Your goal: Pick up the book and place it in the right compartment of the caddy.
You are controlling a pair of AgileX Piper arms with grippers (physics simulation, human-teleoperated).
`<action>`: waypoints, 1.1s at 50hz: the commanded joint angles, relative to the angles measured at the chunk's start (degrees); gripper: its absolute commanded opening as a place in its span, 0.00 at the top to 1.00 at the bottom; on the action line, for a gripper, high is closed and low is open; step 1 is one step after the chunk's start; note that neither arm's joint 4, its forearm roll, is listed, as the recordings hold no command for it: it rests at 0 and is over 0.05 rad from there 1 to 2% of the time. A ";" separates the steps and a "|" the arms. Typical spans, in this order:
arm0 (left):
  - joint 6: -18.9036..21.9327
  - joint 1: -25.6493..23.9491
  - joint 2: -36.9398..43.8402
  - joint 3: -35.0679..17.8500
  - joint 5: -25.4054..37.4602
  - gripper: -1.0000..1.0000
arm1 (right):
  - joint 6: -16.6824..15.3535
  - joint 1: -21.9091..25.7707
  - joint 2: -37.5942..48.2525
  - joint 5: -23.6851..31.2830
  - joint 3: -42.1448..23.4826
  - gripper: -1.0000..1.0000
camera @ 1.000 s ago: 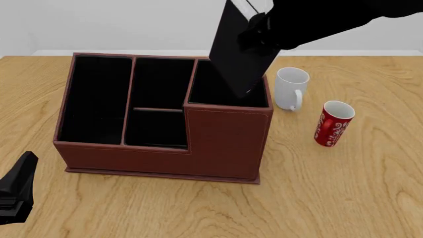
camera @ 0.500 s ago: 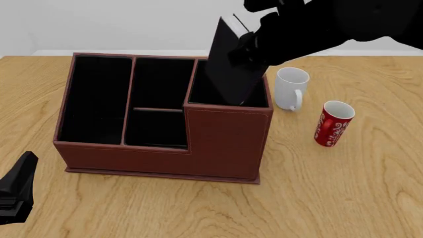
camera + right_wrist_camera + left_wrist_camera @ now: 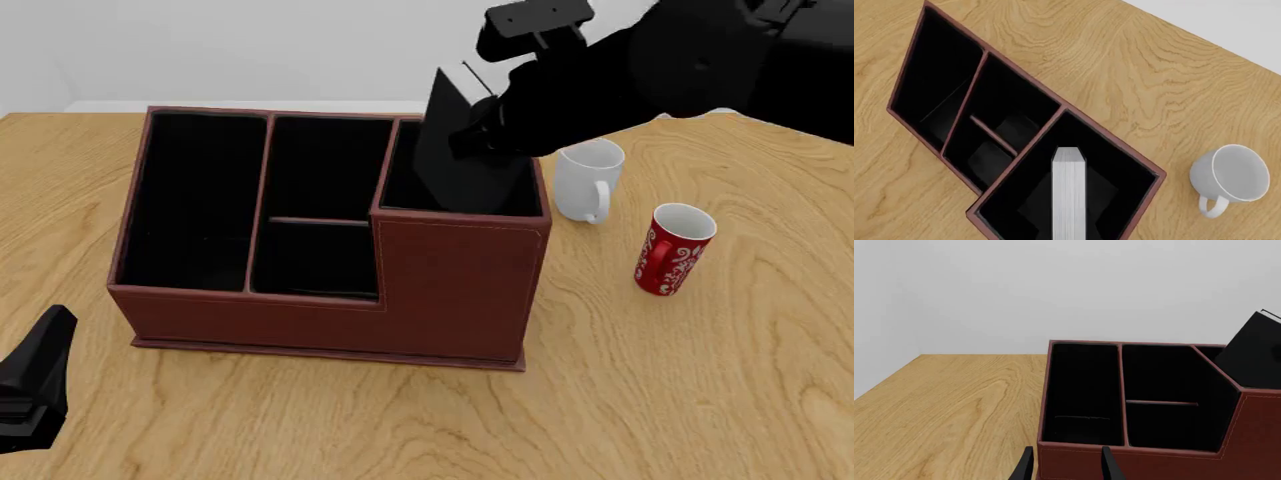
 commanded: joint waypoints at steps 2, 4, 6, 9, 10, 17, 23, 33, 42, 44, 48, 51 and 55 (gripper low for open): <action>0.00 0.00 0.00 0.00 0.00 0.00 | 1.07 -0.55 1.40 -1.75 0.65 1.00; 0.00 0.00 0.00 0.00 0.00 0.00 | 0.75 -0.88 2.01 -2.22 1.07 1.00; 0.00 0.00 0.00 0.00 0.00 0.00 | 0.90 -1.08 2.13 -2.44 1.12 1.00; 0.00 0.00 0.00 0.00 0.00 0.00 | 1.26 -1.12 2.51 -2.91 1.45 1.00; 0.00 0.00 0.00 0.00 0.00 0.00 | 0.93 -1.11 2.72 -2.97 1.57 1.00; 0.00 0.00 0.00 0.00 0.00 0.00 | 1.54 -1.81 3.65 -3.86 1.97 1.00; 0.00 0.00 0.00 0.00 0.00 0.00 | 0.14 -2.39 4.81 -4.30 2.29 1.00; 0.00 0.00 0.00 0.00 0.00 0.00 | 0.57 -2.04 5.07 -4.76 2.20 0.00; 0.00 0.00 0.00 0.00 0.00 0.00 | -0.07 -1.89 4.40 -4.10 2.01 0.00; 0.00 0.00 0.00 0.00 0.00 0.00 | 0.12 -1.79 3.88 -3.59 1.74 0.00; 0.00 0.00 0.00 0.00 0.00 0.00 | -1.73 -2.85 2.76 -2.75 1.06 0.00; 0.00 0.00 0.00 0.00 0.00 0.00 | -1.71 -2.74 0.81 -2.85 2.05 0.00; 0.00 0.00 0.00 0.00 0.00 0.00 | -2.84 -3.06 -2.04 -2.78 3.25 0.00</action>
